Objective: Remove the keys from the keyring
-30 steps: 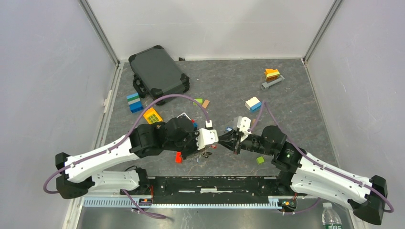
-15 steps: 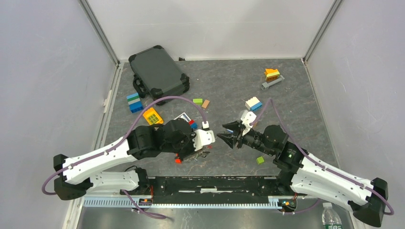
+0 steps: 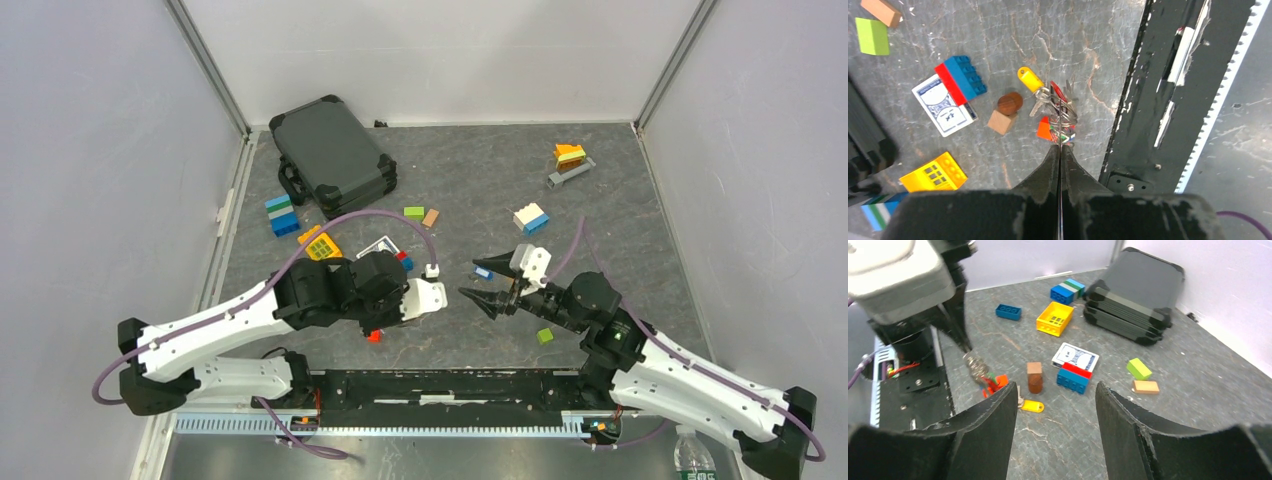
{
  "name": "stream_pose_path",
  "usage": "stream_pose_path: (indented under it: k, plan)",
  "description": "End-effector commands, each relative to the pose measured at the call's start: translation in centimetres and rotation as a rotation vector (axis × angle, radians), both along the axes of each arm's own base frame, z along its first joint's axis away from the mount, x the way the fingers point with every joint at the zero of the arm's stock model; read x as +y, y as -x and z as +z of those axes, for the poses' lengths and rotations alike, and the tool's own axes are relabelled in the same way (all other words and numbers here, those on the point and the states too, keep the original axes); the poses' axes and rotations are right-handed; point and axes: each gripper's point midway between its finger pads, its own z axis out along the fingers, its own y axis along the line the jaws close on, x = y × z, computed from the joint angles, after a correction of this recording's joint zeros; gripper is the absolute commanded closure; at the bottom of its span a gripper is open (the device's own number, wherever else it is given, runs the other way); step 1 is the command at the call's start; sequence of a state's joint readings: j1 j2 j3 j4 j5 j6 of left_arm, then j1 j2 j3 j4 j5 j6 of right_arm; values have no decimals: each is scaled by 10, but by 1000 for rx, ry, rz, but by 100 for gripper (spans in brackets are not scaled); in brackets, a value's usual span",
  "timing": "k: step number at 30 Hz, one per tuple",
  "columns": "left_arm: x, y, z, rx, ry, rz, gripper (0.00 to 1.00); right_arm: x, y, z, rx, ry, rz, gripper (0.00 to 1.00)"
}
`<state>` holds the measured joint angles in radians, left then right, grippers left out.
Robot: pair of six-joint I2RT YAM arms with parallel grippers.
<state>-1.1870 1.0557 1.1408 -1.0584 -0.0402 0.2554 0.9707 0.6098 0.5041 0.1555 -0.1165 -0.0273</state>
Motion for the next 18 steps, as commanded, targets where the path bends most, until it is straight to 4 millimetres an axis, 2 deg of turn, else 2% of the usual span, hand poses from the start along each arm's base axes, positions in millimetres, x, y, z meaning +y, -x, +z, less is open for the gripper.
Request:
stream_pose_path:
  k: [1, 5, 9, 18]
  plan:
    - [-2, -14, 28, -110, -15, -68, 98, 16, 22, -1, -81, -23, 163, 37]
    - [-5, -22, 46, -163, -33, -108, 98, 23, 36, -2, -121, -80, 254, 34]
    - [-11, -31, 68, -213, -47, -138, 98, 23, 39, 4, -169, -165, 265, 31]
    - [-29, -34, 78, -234, -80, -199, 98, 27, 36, 22, -238, -283, 258, 28]
